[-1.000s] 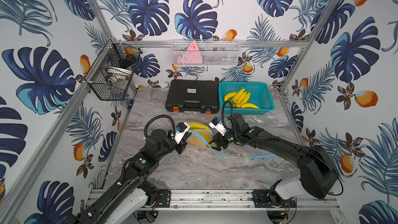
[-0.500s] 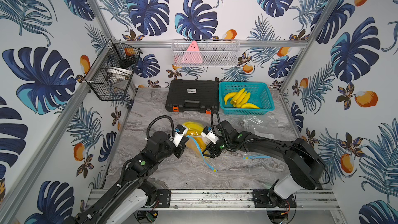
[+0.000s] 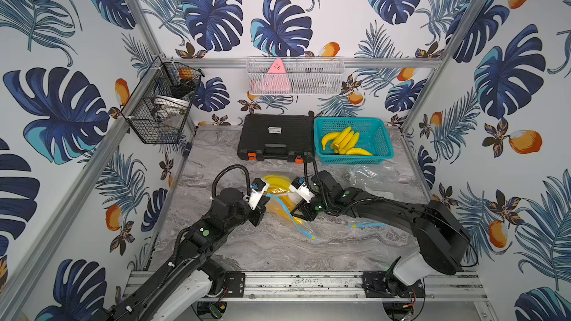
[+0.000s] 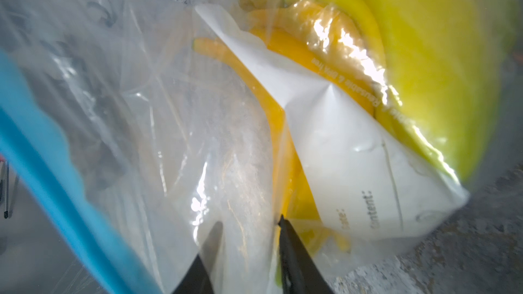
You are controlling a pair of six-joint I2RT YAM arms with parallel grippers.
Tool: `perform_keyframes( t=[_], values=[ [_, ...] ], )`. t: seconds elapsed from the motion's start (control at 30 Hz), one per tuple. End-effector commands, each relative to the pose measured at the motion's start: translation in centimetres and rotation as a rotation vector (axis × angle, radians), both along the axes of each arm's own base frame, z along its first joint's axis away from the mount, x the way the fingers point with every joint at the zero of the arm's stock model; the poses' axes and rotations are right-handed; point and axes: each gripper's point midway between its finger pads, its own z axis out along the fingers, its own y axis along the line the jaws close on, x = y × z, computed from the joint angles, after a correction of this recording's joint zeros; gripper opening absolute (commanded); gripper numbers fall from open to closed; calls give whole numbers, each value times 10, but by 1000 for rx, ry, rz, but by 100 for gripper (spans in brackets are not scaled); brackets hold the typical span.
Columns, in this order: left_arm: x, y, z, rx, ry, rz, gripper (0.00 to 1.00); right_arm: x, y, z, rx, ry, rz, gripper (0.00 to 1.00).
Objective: Open the zip-top bag and take out the banana
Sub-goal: Open the zipper of the food storage bag at the center of the board.
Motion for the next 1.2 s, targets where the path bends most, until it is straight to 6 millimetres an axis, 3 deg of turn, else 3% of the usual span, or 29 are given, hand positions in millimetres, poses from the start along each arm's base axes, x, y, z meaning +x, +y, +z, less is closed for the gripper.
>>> perform_keyframes(
  t=[0.0,0.27,0.3,0.37,0.47,0.57,0.8,0.93,1.03,1.17],
  values=[
    [2,2,3,6,-14,13,0,2,-1,1,-6,9,-21,21],
    [7,11,-2,42,12,64,3,9,-6,15,20,52,-78,2],
    [10,15,-4,49,21,101,10,10,-7,20,45,75,-89,0],
    [14,26,-4,67,54,179,44,20,-11,33,118,125,-136,0],
    [20,51,2,65,124,368,63,35,-18,57,264,214,-195,0],
    [14,59,6,-10,198,465,74,45,-18,78,371,267,-224,0],
    [-3,48,16,-263,220,483,81,61,-28,102,477,243,-336,0],
    [-15,21,11,-331,270,394,79,70,-36,118,549,223,-395,0],
    [-22,7,6,-347,289,376,78,70,-34,117,549,242,-387,0],
    [-32,-11,21,-419,282,305,79,70,-36,113,559,243,-411,0]
  ],
)
